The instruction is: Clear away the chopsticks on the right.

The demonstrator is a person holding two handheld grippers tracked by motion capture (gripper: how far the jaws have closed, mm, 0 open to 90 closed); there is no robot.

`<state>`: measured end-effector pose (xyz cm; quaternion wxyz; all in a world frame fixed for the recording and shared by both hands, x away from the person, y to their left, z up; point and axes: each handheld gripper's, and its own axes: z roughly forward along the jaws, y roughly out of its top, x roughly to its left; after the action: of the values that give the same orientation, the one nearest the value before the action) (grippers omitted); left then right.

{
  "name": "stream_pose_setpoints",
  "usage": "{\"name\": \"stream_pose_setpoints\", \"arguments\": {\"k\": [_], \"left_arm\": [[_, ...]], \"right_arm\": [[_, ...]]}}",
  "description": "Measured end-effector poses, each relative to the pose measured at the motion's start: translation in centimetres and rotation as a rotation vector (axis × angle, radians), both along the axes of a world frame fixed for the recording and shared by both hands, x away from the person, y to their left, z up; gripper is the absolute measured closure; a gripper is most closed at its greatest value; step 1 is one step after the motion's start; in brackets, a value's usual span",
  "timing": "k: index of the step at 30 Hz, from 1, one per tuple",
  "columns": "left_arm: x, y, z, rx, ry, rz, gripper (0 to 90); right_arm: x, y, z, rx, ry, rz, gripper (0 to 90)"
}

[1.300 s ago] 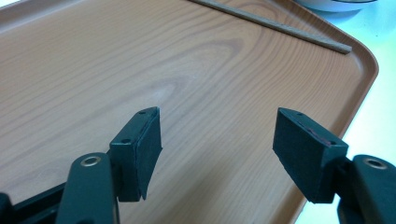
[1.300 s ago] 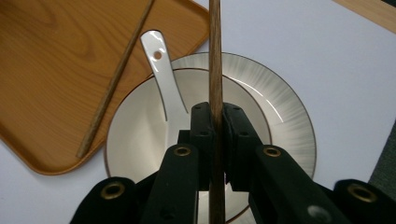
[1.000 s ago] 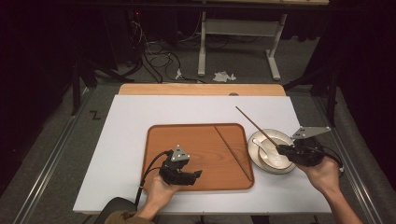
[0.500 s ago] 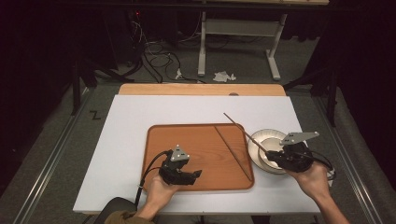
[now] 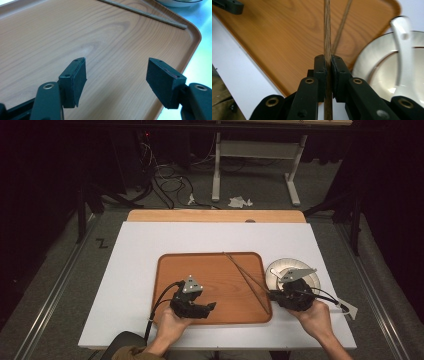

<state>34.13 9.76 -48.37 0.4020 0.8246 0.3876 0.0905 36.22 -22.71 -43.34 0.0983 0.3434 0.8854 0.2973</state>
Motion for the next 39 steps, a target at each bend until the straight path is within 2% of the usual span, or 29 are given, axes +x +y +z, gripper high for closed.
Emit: {"name": "stream_pose_setpoints", "arguments": {"k": [3, 9, 18, 28, 32, 39], "left_arm": [[0.0, -0.1, 0.0, 0.002, 0.002, -0.003, 32.5], [0.0, -0.1, 0.0, 0.003, 0.0, -0.002, 32.5], [-0.1, -0.2, -0.1, 0.007, 0.001, -0.007, 32.5], [-0.1, -0.2, -0.1, 0.008, 0.0, -0.008, 32.5], [-0.1, -0.3, -0.1, 0.01, 0.001, -0.009, 32.5], [-0.1, -0.3, -0.1, 0.009, 0.001, -0.009, 32.5]], "right_arm": [[0.0, 0.9, -0.8, -0.005, 0.025, 0.01, 84.6], [0.1, 2.7, -2.5, -0.053, 0.063, 0.045, 84.6], [0.5, 4.0, -4.2, -0.082, 0.101, 0.035, 84.4], [0.8, 4.3, -5.1, -0.13, 0.105, 0.025, 83.6], [0.9, 4.3, -5.2, -0.123, 0.101, 0.023, 81.5], [1.0, 4.3, -5.2, -0.14, 0.076, 0.009, 83.5]]}}
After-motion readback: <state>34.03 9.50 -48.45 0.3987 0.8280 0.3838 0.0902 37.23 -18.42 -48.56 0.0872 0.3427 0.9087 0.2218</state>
